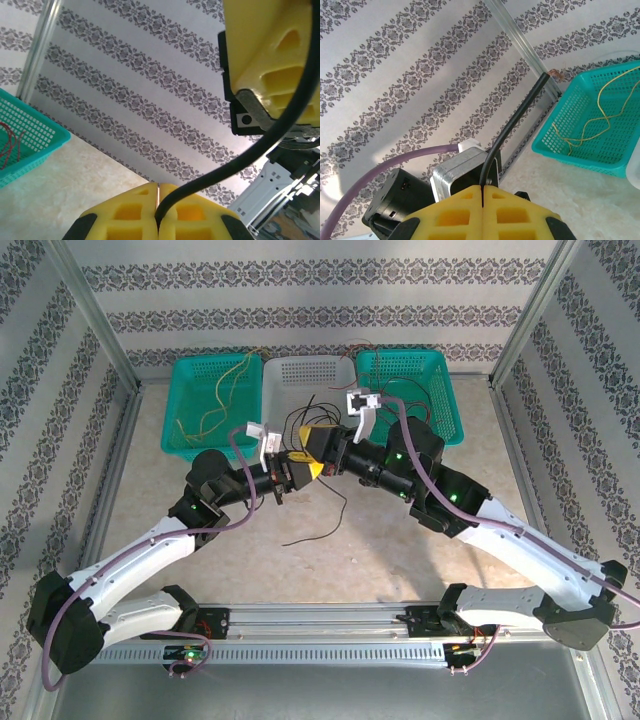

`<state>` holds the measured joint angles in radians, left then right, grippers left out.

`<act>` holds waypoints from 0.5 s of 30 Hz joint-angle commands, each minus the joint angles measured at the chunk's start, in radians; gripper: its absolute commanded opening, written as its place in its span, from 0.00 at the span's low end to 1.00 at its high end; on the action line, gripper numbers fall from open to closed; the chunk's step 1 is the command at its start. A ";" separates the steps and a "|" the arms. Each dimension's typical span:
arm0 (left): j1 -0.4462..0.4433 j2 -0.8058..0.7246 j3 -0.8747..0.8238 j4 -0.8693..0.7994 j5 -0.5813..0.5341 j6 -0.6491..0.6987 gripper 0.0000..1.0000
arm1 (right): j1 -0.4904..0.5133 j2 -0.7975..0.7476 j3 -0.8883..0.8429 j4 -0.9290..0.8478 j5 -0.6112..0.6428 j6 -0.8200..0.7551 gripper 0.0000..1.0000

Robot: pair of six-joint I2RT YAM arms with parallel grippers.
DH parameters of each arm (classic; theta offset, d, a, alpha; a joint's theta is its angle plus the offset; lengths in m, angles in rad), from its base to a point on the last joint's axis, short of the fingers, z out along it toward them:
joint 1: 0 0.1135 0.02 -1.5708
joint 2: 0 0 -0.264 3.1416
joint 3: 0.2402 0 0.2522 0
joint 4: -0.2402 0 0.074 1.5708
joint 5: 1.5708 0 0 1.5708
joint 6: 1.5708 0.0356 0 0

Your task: Untangle the cables

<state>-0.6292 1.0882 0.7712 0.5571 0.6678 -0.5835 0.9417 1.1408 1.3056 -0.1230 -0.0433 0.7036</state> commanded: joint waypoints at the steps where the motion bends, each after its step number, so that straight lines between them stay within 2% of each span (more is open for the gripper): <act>1: -0.007 -0.029 0.055 -0.036 -0.081 0.000 0.00 | -0.012 -0.039 -0.022 -0.031 0.045 -0.005 0.08; 4: -0.007 -0.032 0.111 -0.134 -0.140 -0.008 0.00 | -0.021 -0.059 -0.067 -0.073 0.078 -0.014 0.36; 5: -0.007 -0.031 0.135 -0.165 -0.154 -0.013 0.00 | -0.028 -0.064 -0.091 -0.083 0.079 -0.012 0.43; 7: -0.006 -0.023 0.185 -0.227 -0.175 -0.025 0.00 | -0.043 -0.071 -0.139 -0.092 0.059 -0.004 0.48; 9: -0.004 -0.009 0.236 -0.283 -0.185 -0.044 0.00 | -0.056 -0.070 -0.189 -0.086 0.028 0.006 0.63; 15: 0.027 0.046 0.362 -0.416 -0.192 -0.165 0.00 | -0.063 -0.071 -0.274 -0.072 0.020 -0.026 0.66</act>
<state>-0.6182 1.1358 1.0473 0.1589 0.4870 -0.6582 0.8787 1.0515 1.0901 -0.1127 -0.0090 0.7074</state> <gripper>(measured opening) 0.042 0.663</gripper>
